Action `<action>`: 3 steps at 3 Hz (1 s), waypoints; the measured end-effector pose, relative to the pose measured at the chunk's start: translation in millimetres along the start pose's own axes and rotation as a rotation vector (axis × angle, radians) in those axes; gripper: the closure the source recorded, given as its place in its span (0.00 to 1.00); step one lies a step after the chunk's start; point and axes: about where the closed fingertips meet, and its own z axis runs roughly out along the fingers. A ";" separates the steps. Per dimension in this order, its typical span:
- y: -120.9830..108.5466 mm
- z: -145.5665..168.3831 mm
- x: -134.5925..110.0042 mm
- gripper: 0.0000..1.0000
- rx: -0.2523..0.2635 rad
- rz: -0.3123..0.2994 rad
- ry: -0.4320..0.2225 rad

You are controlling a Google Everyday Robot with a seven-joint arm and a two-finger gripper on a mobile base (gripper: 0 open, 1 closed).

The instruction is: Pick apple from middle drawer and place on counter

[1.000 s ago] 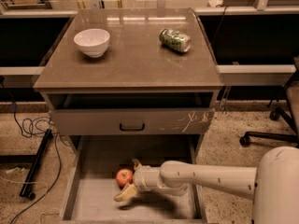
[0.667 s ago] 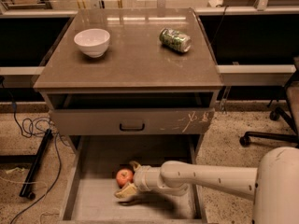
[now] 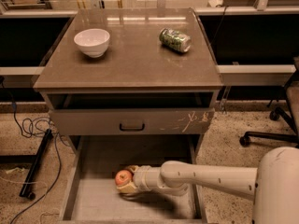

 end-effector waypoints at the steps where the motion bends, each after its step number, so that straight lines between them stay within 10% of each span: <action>1: 0.0 0.0 0.0 0.87 0.000 0.000 0.000; 3: 1.9 -5.1 -6.7 1.00 -0.027 0.012 -0.005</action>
Offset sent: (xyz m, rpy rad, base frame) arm -0.0005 0.0008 -0.0007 -0.0080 0.0084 0.0022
